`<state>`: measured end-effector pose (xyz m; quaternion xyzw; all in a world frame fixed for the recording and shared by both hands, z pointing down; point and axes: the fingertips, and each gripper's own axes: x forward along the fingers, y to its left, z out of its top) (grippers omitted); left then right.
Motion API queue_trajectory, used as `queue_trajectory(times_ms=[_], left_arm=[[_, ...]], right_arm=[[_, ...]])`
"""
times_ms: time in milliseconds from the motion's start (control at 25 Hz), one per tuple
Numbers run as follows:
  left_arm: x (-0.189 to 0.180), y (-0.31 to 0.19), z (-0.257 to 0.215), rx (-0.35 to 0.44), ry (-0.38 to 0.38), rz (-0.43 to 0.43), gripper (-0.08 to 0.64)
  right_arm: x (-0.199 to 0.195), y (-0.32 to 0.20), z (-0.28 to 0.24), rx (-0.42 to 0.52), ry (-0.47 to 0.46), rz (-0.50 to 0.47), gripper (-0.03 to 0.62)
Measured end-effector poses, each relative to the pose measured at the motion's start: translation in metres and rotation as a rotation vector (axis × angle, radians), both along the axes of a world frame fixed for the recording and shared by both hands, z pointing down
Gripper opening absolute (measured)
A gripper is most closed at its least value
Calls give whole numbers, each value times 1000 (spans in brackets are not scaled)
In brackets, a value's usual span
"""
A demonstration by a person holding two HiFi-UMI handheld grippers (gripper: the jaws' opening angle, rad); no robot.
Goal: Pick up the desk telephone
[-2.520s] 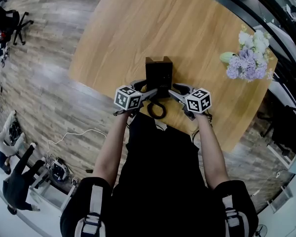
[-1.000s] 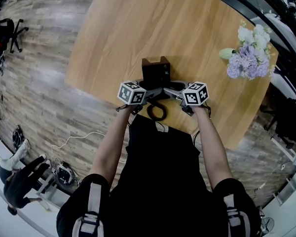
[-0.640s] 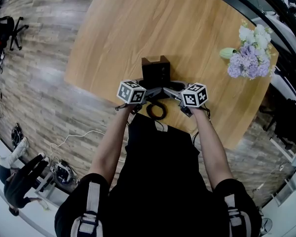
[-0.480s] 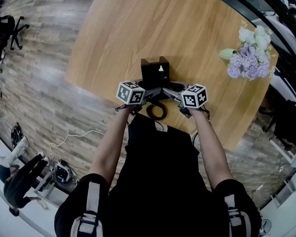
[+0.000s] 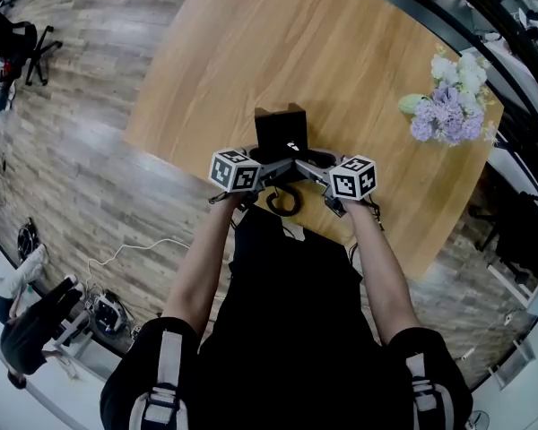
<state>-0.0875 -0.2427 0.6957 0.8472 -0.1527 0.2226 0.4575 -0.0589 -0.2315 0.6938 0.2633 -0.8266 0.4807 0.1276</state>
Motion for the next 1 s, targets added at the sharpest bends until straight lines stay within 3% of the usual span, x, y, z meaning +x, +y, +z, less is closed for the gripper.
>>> queue_trajectory(times_ms=[240,1000], left_arm=[[-4,9,-22,12,30,-51,267],[20,48,-77,95,82,-85,253]], right_arm=[[-1,8,-22,27,-14,14,179],[24,50,-75,111,-31,35,178]])
